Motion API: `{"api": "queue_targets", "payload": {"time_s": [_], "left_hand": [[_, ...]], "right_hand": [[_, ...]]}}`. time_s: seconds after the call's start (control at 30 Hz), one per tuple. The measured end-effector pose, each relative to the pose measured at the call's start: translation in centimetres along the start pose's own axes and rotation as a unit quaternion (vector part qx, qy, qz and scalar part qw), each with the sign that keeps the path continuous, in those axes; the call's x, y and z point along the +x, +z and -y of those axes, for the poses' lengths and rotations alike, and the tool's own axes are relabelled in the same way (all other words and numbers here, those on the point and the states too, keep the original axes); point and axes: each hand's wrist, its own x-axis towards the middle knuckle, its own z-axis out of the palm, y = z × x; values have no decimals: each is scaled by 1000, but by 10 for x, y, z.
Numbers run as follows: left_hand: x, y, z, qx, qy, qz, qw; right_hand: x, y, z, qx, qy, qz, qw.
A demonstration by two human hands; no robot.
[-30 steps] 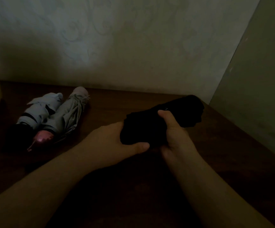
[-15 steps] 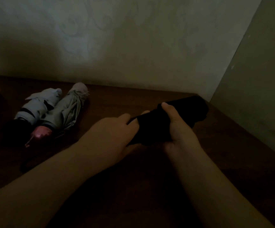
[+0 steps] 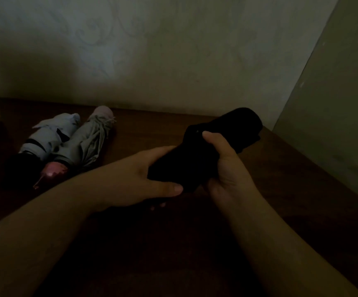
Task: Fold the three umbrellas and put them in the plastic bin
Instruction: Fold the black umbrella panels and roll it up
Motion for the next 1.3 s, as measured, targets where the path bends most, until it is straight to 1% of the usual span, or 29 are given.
{"api": "queue_targets", "payload": {"time_s": [0.07, 0.1, 0.13, 0.17, 0.2, 0.23, 0.27, 0.3, 0.33, 0.37, 0.43, 0.47, 0.5, 0.57, 0.63, 0.67, 0.7, 0.77, 0.83, 0.87, 0.9, 0.93, 0.97, 1.0, 1.03, 1.1, 1.17, 1.23, 1.3], "left_hand": [[0, 5, 2, 105, 36, 3, 994], [1, 7, 3, 164, 46, -9, 985], [2, 9, 4, 236, 58, -29, 970], [4, 11, 5, 327, 72, -50, 941], [5, 13, 7, 422, 90, -70, 900], [7, 14, 10, 493, 107, -87, 859], [8, 16, 13, 536, 118, -96, 830], [9, 17, 15, 550, 121, -102, 820], [11, 18, 16, 535, 121, -107, 829], [11, 18, 16, 500, 112, -108, 852], [12, 14, 12, 375, 74, -82, 920], [11, 11, 11, 308, 46, -60, 948], [10, 8, 9, 247, 17, -36, 968], [7, 5, 6, 115, -24, 0, 993], [3, 5, 0, -22, -56, 21, 998], [1, 6, -2, -59, -61, 24, 996], [0, 5, -2, -60, -52, 21, 997], [-1, 7, 0, -14, -23, 16, 1000], [0, 10, 1, 76, -6, 4, 997], [1, 12, 3, 159, 6, -10, 987], [2, 14, 4, 271, 16, -25, 962], [3, 15, 5, 373, 22, -38, 927], [3, 17, 5, 441, 22, -48, 896], [3, 18, 5, 473, 23, -55, 879], [4, 19, 6, 485, 26, -57, 873], [4, 20, 5, 474, 31, -62, 878], [5, 19, 5, 420, 27, -55, 905], [4, 17, 3, 332, 27, -54, 941], [4, 13, 2, 249, 36, -60, 966]], "right_hand": [[1, 0, 3, 4, 1, -9, 1000], [2, 0, 4, 7, 6, -17, 1000], [3, 0, 4, 8, 11, -28, 1000], [4, 1, 4, 11, 17, -36, 999], [5, 0, 4, 15, 20, -43, 999], [6, 0, 4, 21, 22, -50, 998], [6, 0, 4, 28, 26, -59, 998], [7, 0, 5, 33, 30, -67, 997], [7, 0, 5, 34, 32, -77, 996], [7, 0, 6, 32, 32, -86, 995], [7, 0, 6, 24, 28, -95, 995], [6, 0, 5, 21, 27, -91, 995], [5, 0, 5, 22, 26, -83, 996], [4, 0, 4, 22, 25, -62, 998], [1, 0, 4, 9, 20, -44, 999], [0, 0, 5, 3, 17, -36, 999], [0, -1, 5, 0, 14, -27, 1000], [0, -2, 5, 3, 12, -6, 1000], [3, -2, 4, 1, 9, -2, 1000], [6, -2, 3, 0, 8, -15, 1000], [7, -2, 2, 3, 6, -33, 999], [9, -2, 1, 7, 7, -47, 999], [10, -2, 0, 11, 7, -53, 998], [10, -3, -1, 12, 6, -54, 998], [10, -3, -1, 13, 3, -53, 998], [11, -4, 0, 19, -9, -50, 999], [10, -4, 1, 26, -7, -45, 999], [8, -4, 1, 30, -3, -36, 999], [7, -4, 0, 19, -3, -16, 1000]]}}
